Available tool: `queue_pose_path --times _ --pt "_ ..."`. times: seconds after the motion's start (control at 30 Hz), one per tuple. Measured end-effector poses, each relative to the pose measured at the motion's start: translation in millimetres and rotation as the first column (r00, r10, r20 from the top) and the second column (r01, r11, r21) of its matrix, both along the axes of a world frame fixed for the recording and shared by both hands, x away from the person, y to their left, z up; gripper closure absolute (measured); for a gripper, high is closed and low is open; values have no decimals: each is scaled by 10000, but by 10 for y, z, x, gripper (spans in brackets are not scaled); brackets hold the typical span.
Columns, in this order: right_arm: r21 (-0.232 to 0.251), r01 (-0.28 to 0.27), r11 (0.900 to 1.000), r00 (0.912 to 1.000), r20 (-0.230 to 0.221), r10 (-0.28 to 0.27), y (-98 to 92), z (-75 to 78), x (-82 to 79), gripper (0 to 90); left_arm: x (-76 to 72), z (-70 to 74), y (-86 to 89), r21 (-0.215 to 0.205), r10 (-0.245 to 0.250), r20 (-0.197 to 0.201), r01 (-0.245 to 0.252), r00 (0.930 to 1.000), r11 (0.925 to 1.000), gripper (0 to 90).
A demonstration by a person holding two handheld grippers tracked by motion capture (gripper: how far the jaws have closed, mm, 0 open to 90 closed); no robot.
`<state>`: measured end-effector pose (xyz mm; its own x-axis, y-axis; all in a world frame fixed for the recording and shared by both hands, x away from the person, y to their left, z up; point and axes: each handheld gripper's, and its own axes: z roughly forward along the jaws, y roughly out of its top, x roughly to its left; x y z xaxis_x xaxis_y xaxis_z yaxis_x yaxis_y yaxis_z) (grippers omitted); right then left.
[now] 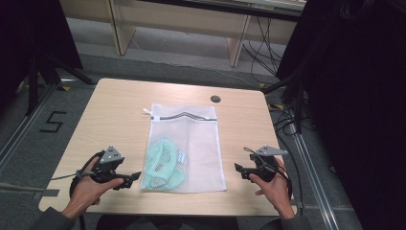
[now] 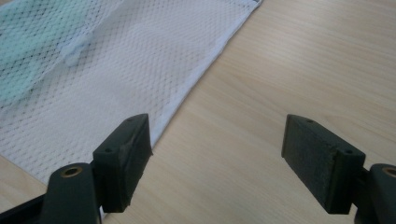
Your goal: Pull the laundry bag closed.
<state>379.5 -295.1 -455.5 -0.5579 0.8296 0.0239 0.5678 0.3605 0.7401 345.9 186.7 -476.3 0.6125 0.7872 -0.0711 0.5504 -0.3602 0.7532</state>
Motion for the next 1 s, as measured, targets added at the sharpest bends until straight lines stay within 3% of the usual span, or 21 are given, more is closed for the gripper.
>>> queue_pose_path --times 0.03,0.07,0.1,0.13,0.27,0.37,0.43,0.47,0.5,0.53,0.57,0.6,0.63,0.67,0.77,0.83,0.87,0.93,1.0 --pt "-275 -235 9993 9993 288 243 -18 -22 14 250 -1 4 1 6 -105 -65 105 9999 9999 154" --pt "-143 -89 9999 9999 -64 88 0 -7 -2 250 3 21 23 382 -366 -95 370 9993 9986 154" --pt "-154 -94 9998 9999 50 95 9 -32 -7 249 -1 -1 -15 -66 -59 81 60 9999 10000 153" --pt "-217 -183 9996 9996 232 188 11 -44 -1 249 -1 -1 -15 -66 -59 81 60 9999 10000 153" --pt "-516 -468 9976 9987 197 479 1 -41 10 196 0 -1 -12 97 -100 56 100 9999 9999 151" --pt "-396 -482 9981 9985 251 492 14 -49 9 196 1 -1 -14 121 -74 50 73 10000 9999 150" --pt "-517 -603 9968 9978 227 615 16 -51 11 198 2 11 -1 305 -304 12 303 9995 9991 151" --pt "-557 -610 9966 9979 159 620 21 -46 7 210 7 21 14 576 -525 -35 526 9986 9970 151" --pt "-666 -783 9947 9963 313 805 15 -48 16 234 6 22 10 569 -532 -34 533 9986 9970 154" --pt "-506 -677 9964 9974 194 687 35 -43 -2 265 1 22 3 490 -501 -23 501 9987 9975 157" --pt "-575 -901 9943 9954 288 919 30 -35 1 335 -1 24 -4 408 -519 30 518 9986 9978 162" --pt "-575 -901 9943 9954 288 919 30 -35 1 335 -6 20 -24 136 -424 89 422 9991 9990 162" --pt "-565 -963 9937 9948 272 979 31 -28 2 374 -10 27 -25 170 -478 65 477 9988 9987 178" --pt "-457 -1164 9922 9928 232 1175 38 -22 -5 480 -27 30 -59 -147 -303 348 309 9989 9994 269" --pt "-287 -1203 9923 9925 181 1209 64 -12 -16 545 -32 38 -67 -180 -395 473 404 9981 9990 340" --pt "-366 -1472 9884 9887 216 1480 94 -16 -34 629 -44 32 -86 -158 -632 407 639 9972 9978 462" --pt "-404 -1763 9835 9841 155 1770 127 -17 -39 696 -54 15 -108 -193 -917 360 925 9951 9955 560" --pt "-555 -1992 9784 9794 226 2007 141 -13 -28 740 -60 8 -126 -201 -1026 455 1036 9937 9944 641" --pt "-718 -2525 9649 9671 143 2542 228 -19 -26 814 -73 -2 -201 -208 -1387 457 1397 9893 9900 702"
